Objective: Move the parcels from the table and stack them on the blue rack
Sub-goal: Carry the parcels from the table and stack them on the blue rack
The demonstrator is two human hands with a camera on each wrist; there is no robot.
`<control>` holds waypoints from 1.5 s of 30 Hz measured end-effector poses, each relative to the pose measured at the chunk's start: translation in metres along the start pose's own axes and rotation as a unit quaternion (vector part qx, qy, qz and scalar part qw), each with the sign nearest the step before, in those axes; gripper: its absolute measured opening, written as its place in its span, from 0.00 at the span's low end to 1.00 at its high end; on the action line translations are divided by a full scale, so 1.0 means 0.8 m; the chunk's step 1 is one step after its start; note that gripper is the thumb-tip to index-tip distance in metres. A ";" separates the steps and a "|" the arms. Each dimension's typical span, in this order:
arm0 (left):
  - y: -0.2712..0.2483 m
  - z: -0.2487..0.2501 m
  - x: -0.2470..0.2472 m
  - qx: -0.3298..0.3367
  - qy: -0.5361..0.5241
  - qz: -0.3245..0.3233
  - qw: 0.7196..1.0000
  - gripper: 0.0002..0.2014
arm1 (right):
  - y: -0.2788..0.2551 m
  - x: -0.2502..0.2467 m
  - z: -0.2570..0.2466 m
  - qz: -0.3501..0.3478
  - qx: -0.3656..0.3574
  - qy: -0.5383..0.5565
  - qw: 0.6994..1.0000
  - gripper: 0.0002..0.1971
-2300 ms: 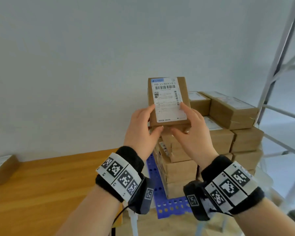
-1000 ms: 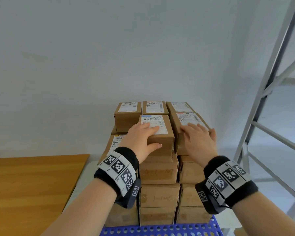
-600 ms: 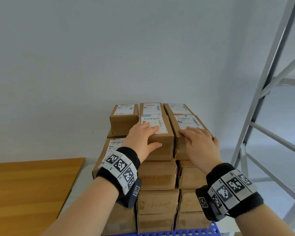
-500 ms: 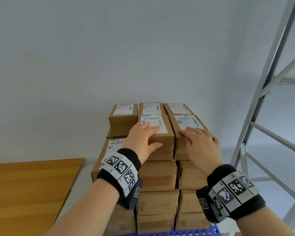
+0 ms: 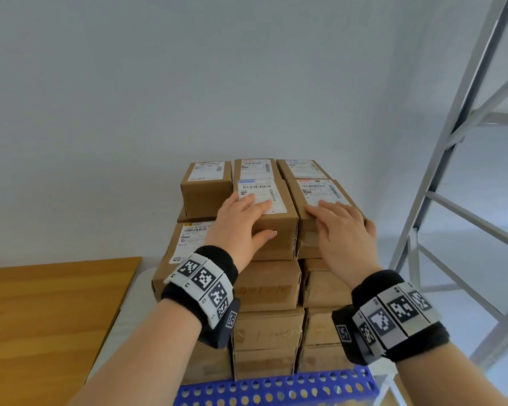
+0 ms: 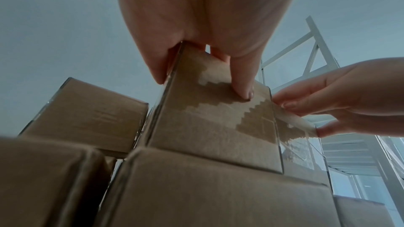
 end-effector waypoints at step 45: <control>-0.001 0.003 0.006 -0.005 -0.002 0.007 1.000 0.29 | 0.001 0.006 0.007 0.027 0.001 0.033 0.999 0.17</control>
Point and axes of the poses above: each hand's wrist, its own y-axis towards the middle knuckle, its own x-axis out of the palm, z = x × y, the point moved 1 cm from there along y, towards the middle knuckle, and after that the axes turned 14 degrees about -x, right-handed, at the moved point
